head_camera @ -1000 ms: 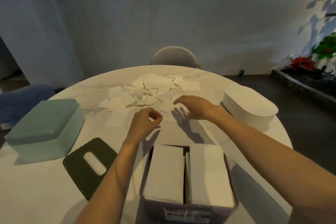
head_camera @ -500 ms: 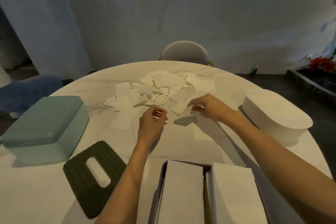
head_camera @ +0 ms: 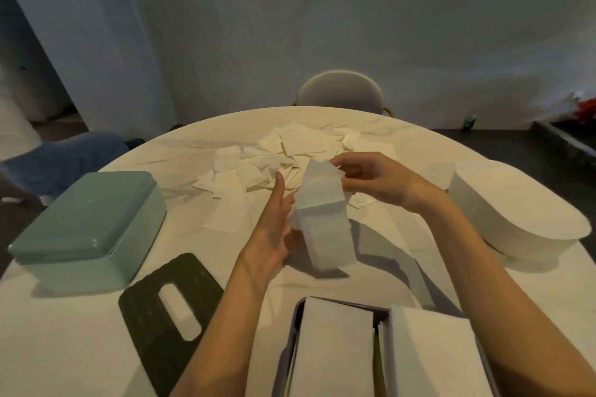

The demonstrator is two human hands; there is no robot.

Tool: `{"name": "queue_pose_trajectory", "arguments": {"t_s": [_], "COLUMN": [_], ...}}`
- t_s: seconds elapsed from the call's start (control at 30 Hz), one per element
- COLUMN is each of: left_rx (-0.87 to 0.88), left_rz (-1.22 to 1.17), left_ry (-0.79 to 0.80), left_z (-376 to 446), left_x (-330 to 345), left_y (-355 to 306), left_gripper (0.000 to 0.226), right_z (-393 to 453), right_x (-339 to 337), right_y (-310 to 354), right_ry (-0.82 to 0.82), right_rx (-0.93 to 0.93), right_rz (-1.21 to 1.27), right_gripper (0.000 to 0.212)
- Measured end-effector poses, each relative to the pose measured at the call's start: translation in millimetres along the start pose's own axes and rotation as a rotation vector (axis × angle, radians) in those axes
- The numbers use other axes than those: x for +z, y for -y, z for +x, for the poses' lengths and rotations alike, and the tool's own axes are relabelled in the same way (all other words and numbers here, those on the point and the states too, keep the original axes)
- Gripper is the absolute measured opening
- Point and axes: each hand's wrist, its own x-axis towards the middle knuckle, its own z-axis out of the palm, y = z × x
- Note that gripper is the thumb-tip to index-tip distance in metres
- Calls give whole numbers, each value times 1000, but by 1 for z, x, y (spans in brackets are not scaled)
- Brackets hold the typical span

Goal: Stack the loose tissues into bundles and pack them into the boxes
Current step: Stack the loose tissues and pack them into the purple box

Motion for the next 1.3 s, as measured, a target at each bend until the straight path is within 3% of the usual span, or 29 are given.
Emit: {"name": "queue_pose_trajectory", "arguments": {"t_s": [0.1,0.17,0.33,0.4,0.5,0.8,1.0,1.2,1.3], "left_rx": [-106,-139,-101,-74,-75,-117,-106,-94,-72], "left_rz": [-90,-101,-175,-246,-215,-296,-322,-291,-241], "left_ry": [209,237,58,13,-33,-44,-120,-74,-39], "left_z": [-1,-2,3,5,7,4,-1,-10,-5], "left_x": [9,12,7,8,3,7,10,13,8], "left_y": [4,6,11,11,12,16,10,3,7], "left_gripper": [85,86,76,64,66,62,60,41,45], "right_z": [7,10,6,2,1,5,1,-8,-12], "right_x": [10,14,20,24,36,49,32,6,5], "right_y": [-4,-8,2,10,12,7,13,35,38], "right_ry": [11,-30,-200,-97,50,-8,-25,-90,-22], "right_rx": [6,-20,-225,-252,-235,-277,-253,-242,-192], "right_rz": [-131,-203,-271,-256,-321,-495,-413,-97,55], "right_gripper": [28,32,27,14,20,13,13,15,14]}}
